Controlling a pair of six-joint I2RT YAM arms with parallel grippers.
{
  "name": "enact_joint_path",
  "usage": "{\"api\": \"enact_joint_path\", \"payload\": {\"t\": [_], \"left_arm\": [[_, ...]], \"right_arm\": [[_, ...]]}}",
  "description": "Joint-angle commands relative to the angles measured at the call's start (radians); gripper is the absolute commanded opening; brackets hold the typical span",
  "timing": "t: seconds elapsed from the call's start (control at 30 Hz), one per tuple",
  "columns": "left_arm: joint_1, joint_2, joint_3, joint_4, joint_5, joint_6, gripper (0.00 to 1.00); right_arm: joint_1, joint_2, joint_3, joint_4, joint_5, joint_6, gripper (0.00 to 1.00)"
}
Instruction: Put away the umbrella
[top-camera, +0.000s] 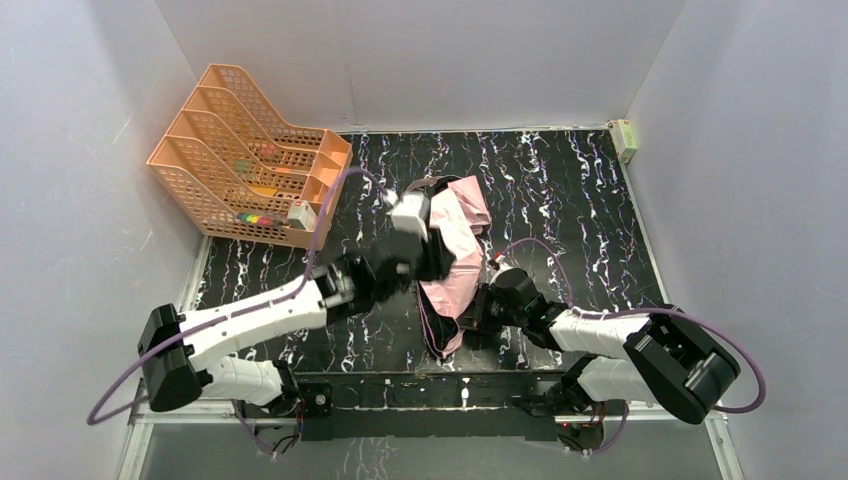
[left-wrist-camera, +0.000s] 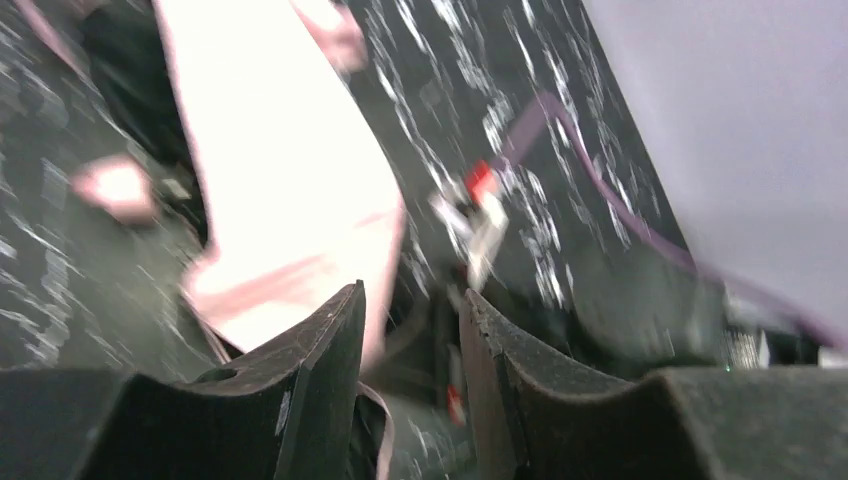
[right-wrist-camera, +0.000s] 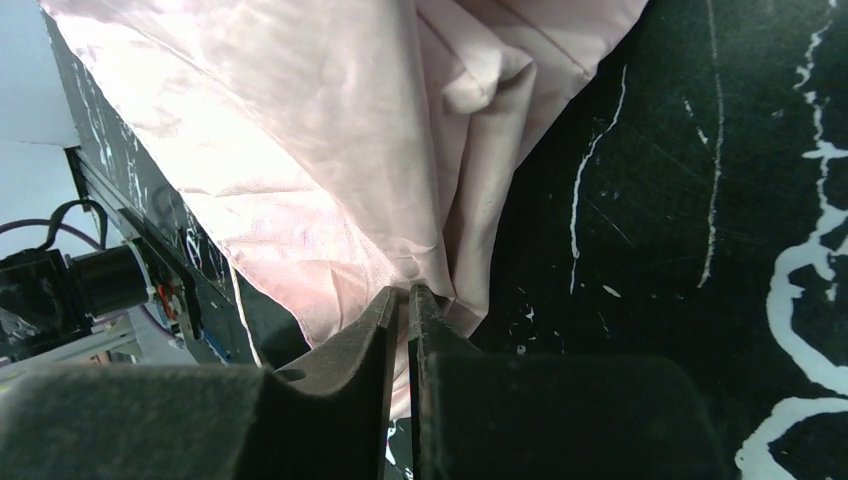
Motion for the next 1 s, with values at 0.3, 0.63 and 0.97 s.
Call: {"api": "enact_joint_path", "payload": {"t": [0.3,0.63,0.97], "left_arm": [[0.588,0.391,0.441,-0.124,0.624,0.123,0.68],[0.674,0.615,0.547,-0.06,0.824,0.02,0.72],[0.674,0.676,0.526,0.037,0.921,-0.029,0.71]], "right_arm": [[0.007,-0.062,-0.002,-0.148,0.056,-0.067,0.19],[0.006,-0.081,-0.001,-0.157,0.058,-0.062,0.19],[0.007,-0.083,-0.003,-0.153,0.055,-0.057,0.19]]}}
